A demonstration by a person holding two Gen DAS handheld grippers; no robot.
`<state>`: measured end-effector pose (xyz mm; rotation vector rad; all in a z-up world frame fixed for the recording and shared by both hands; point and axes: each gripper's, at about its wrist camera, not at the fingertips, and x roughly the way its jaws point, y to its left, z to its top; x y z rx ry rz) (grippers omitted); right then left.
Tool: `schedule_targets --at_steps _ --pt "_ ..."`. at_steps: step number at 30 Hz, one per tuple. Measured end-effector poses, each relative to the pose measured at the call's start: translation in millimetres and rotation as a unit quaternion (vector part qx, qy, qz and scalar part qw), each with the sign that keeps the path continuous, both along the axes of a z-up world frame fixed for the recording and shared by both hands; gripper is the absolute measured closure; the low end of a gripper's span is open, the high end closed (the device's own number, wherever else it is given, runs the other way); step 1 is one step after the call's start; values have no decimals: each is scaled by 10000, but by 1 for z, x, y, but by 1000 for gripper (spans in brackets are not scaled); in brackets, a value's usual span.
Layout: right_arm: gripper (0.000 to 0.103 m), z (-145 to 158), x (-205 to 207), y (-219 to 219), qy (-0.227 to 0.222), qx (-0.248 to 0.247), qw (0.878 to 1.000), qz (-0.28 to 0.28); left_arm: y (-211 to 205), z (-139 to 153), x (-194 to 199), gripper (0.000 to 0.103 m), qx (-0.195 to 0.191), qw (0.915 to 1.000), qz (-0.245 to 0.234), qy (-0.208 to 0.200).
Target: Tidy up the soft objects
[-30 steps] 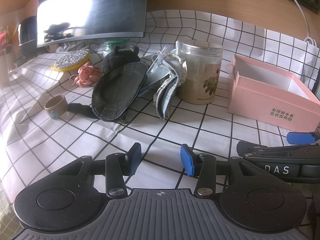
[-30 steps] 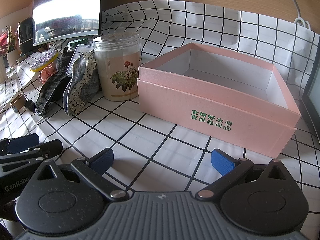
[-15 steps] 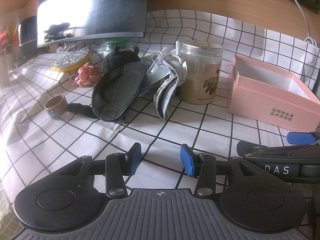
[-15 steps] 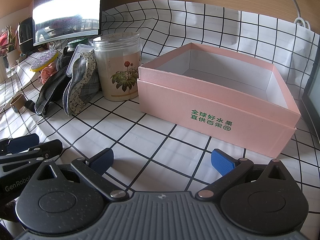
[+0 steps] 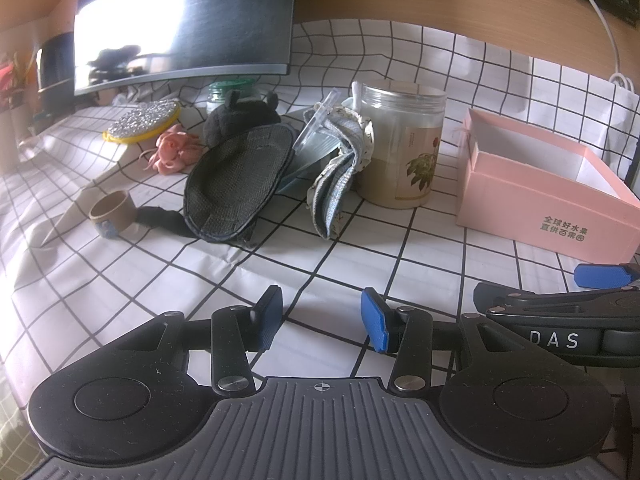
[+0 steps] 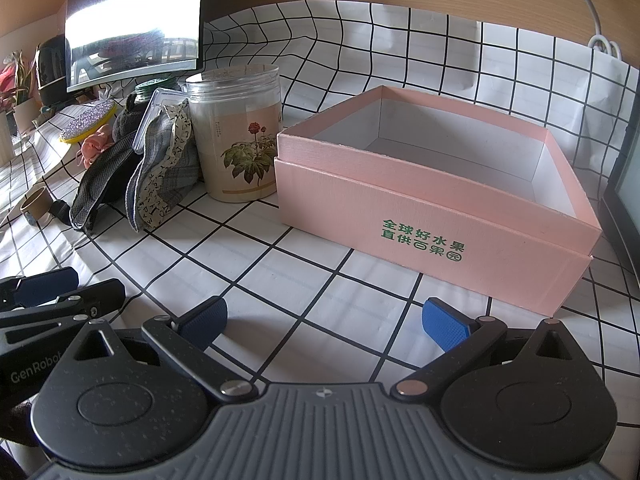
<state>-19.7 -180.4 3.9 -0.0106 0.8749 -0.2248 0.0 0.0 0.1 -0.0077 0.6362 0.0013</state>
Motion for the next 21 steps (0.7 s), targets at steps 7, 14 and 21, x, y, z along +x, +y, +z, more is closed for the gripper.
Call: schedule_targets --at_steps 7,14,21 --pt "0 6 6 -7 179 101 9997 102 3 3 -1 54 89 9997 -193 138" --pt "0 12 21 -10 875 213 9953 364 38 12 15 70 -398 9937 -875 581" --pt "0 14 23 -3 1084 274 9936 131 129 53 30 69 -636 9971 -426 46"
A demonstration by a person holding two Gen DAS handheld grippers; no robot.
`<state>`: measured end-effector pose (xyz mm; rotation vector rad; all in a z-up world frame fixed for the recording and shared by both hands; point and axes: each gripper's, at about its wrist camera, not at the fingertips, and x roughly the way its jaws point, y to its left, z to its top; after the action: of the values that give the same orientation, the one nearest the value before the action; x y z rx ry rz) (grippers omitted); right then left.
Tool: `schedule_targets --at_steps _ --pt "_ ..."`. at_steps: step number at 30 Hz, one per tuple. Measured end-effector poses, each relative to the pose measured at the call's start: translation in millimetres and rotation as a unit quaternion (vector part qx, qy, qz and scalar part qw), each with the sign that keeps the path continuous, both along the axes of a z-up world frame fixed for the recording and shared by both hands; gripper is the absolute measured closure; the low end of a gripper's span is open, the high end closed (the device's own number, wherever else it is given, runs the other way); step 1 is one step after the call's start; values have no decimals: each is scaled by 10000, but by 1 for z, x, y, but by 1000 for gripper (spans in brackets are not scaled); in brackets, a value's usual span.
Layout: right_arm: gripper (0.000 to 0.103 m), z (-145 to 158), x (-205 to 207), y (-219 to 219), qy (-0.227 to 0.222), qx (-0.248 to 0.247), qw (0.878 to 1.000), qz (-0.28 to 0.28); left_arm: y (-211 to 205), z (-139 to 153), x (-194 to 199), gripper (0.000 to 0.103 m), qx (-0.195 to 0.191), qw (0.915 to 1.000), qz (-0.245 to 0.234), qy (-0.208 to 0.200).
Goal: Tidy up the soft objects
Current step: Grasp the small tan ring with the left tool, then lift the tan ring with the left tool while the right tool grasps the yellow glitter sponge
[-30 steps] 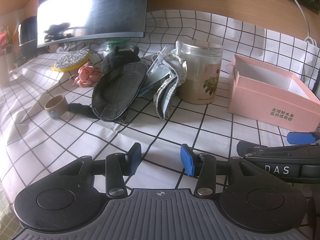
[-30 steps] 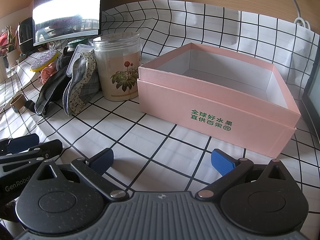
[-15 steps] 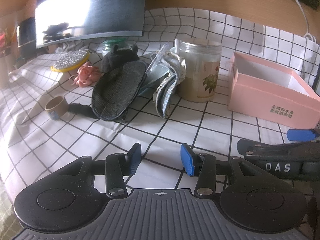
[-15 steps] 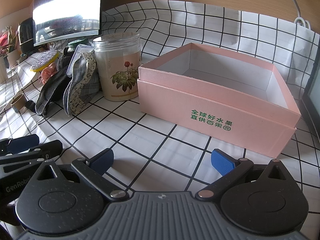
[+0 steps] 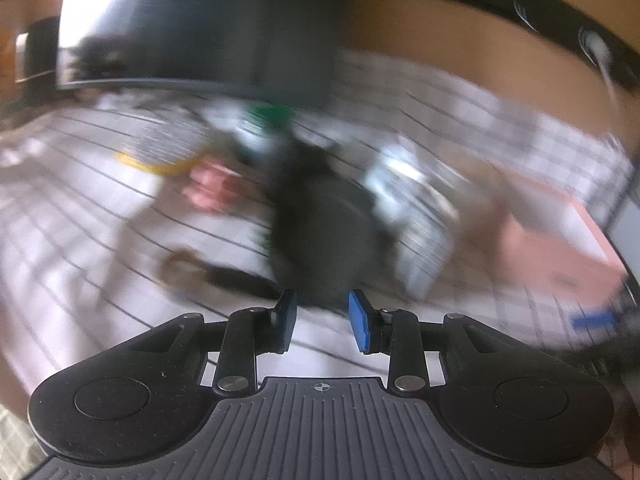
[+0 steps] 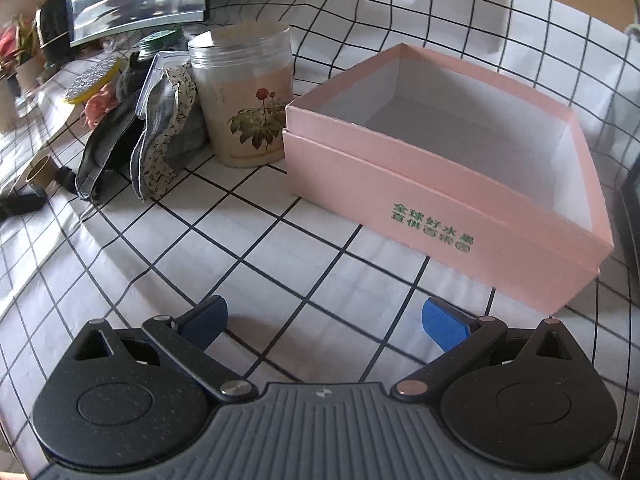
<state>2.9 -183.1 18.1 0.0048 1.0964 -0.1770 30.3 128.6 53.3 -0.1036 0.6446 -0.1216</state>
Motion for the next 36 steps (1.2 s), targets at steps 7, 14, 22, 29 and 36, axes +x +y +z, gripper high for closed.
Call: schedule_targets --at_steps 7,14,22,29,36 --pt "0 8 14 36 326 -70 9994 -34 90 -7 60 70 86 9970 443 632" --pt "3 42 43 83 -67 -153 9995 -259 105 -31 90 70 66 9930 -357 1124" --pt "13 55 57 107 -389 -444 9979 -258 86 -34 103 70 439 9879 -936 1156" --pt "14 67 55 116 -810 -641 9946 119 80 -33 101 71 572 9890 -742 1146" --pt "14 74 47 106 -980 -556 9936 69 87 -37 92 92 463 9946 -252 889"
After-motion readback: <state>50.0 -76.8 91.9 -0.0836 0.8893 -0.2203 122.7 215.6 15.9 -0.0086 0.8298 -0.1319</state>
